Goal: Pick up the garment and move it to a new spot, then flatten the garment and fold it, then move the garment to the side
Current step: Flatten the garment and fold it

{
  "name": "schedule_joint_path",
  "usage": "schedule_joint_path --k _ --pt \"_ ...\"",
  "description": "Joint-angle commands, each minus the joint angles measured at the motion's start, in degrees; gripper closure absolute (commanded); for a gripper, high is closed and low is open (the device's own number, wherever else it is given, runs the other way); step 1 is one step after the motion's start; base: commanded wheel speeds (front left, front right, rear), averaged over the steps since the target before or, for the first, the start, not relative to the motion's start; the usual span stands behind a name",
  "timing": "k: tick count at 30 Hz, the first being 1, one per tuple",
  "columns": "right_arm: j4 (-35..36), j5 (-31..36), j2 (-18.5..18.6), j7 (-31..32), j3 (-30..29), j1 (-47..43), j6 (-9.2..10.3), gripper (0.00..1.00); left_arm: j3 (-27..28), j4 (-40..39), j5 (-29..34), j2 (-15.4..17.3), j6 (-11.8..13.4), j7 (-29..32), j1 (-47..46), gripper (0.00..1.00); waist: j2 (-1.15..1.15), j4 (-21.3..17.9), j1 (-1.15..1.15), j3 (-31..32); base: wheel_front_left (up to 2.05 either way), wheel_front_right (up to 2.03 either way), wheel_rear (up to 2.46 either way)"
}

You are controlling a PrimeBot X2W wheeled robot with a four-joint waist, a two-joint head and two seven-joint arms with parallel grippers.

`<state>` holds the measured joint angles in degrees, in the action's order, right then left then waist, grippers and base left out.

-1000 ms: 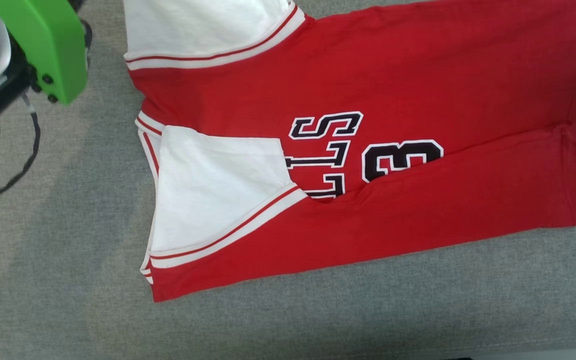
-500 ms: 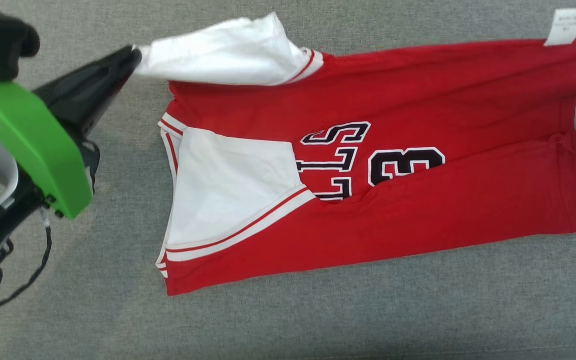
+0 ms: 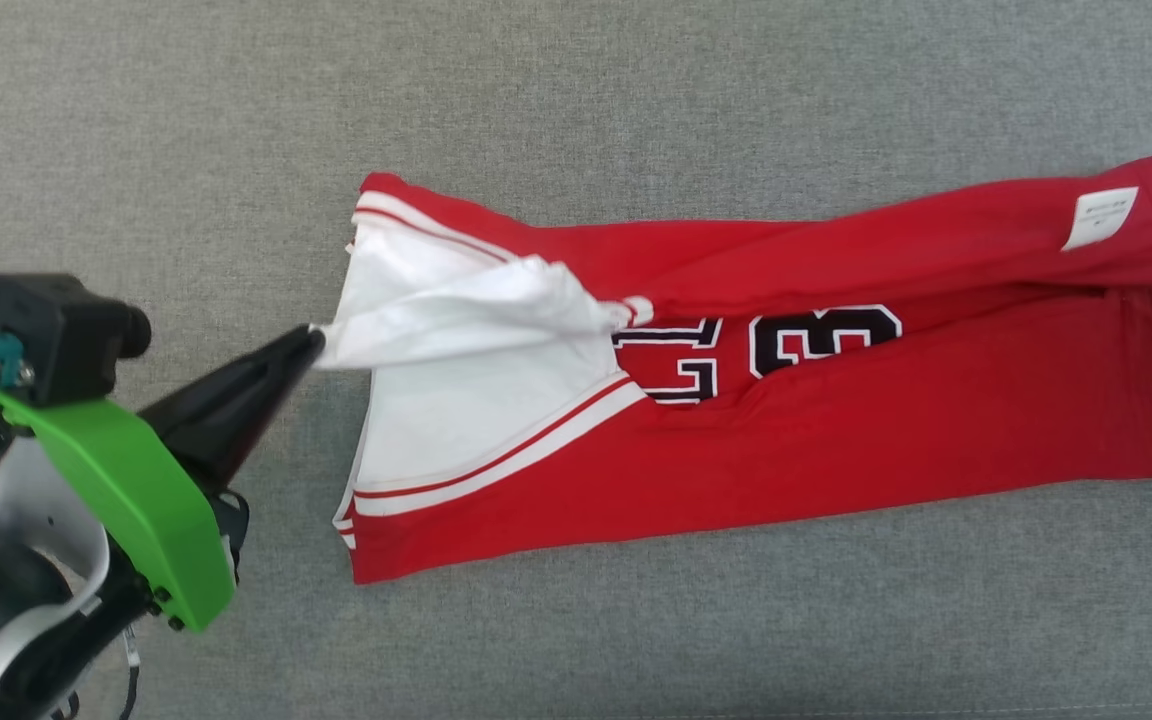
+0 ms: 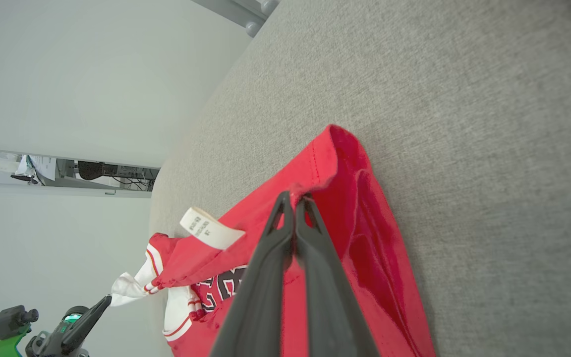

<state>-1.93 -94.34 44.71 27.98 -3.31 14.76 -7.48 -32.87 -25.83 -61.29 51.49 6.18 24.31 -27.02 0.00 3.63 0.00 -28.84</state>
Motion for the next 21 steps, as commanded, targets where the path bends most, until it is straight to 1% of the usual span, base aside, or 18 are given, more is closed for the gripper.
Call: schedule_joint_path --k 1,4,9,10,11,12,13,14,15,16,19,21 --pt "0.4 0.6 -0.2 0.1 0.1 -1.3 -0.01 1.00 -0.2 0.2 0.4 0.2 0.5 -0.8 1.7 1.00 0.00 -0.1 0.00 0.5 0.00 0.00 0.00" --pt "0.8 1.7 -0.6 0.1 0.7 -2.6 -0.01 1.00 -1.3 1.1 0.8 -0.3 0.8 -2.0 4.2 1.00 0.00 -0.3 0.00 1.0 0.00 0.00 0.00" --pt "-0.1 3.3 -1.6 0.0 2.3 -2.9 -0.01 1.00 -3.1 4.4 2.6 -2.7 1.0 -4.7 6.3 1.00 0.00 -0.5 0.00 1.3 0.00 0.00 0.00" --pt "-0.5 3.7 -1.9 -0.3 2.7 -2.7 -0.01 0.84 -3.3 5.5 2.7 -3.9 1.2 -5.6 6.6 1.00 0.00 -0.6 0.00 1.4 0.00 0.00 0.00" --pt "-0.8 4.1 -2.0 -0.3 3.1 -2.5 -0.01 0.62 -3.8 6.4 2.9 -4.5 1.2 -5.9 6.8 1.00 0.00 -0.7 0.00 1.5 0.00 0.00 0.00" --pt "-1.1 4.6 -2.3 -0.3 3.6 -2.2 -0.01 0.31 -4.4 7.5 3.2 -5.3 0.8 -6.4 7.1 0.93 0.00 -0.8 0.00 1.7 0.00 0.00 0.00" --pt "-1.4 5.0 -2.5 -0.5 3.9 -1.9 -0.01 0.00 -4.7 8.4 3.1 -6.0 0.7 -6.8 7.2 0.67 0.00 -0.9 0.00 1.9 0.00 0.00 0.00" --pt "-1.8 5.6 -2.7 -0.8 4.3 -1.6 -0.01 0.00 -5.1 9.4 3.0 -7.1 0.6 -7.3 7.3 0.29 0.00 -1.0 0.00 2.4 0.00 0.00 0.00" --pt "-2.0 6.0 -2.8 -0.9 4.7 -1.6 -0.01 0.00 -5.4 10.1 2.9 -7.7 0.4 -7.6 7.5 0.05 0.00 -1.2 0.00 2.8 0.00 0.00 0.00" --pt "-2.2 6.6 -3.0 -1.4 5.0 -1.7 -0.01 0.00 -5.8 11.2 3.1 -8.5 0.4 -8.1 7.9 0.00 0.00 -1.4 0.00 3.5 0.00 0.00 0.00" --pt "-1.8 8.3 -3.5 -3.6 5.2 -2.7 -0.01 0.00 -6.0 13.2 4.3 -10.1 1.2 -10.8 8.7 0.00 0.00 -2.0 0.00 6.0 0.00 0.00 0.00" --pt "-1.1 10.0 -3.6 -5.8 5.3 -3.8 -0.01 0.00 -5.7 14.4 5.9 -11.0 2.3 -13.6 9.6 0.00 0.00 -2.5 0.00 8.1 0.00 0.00 0.00"
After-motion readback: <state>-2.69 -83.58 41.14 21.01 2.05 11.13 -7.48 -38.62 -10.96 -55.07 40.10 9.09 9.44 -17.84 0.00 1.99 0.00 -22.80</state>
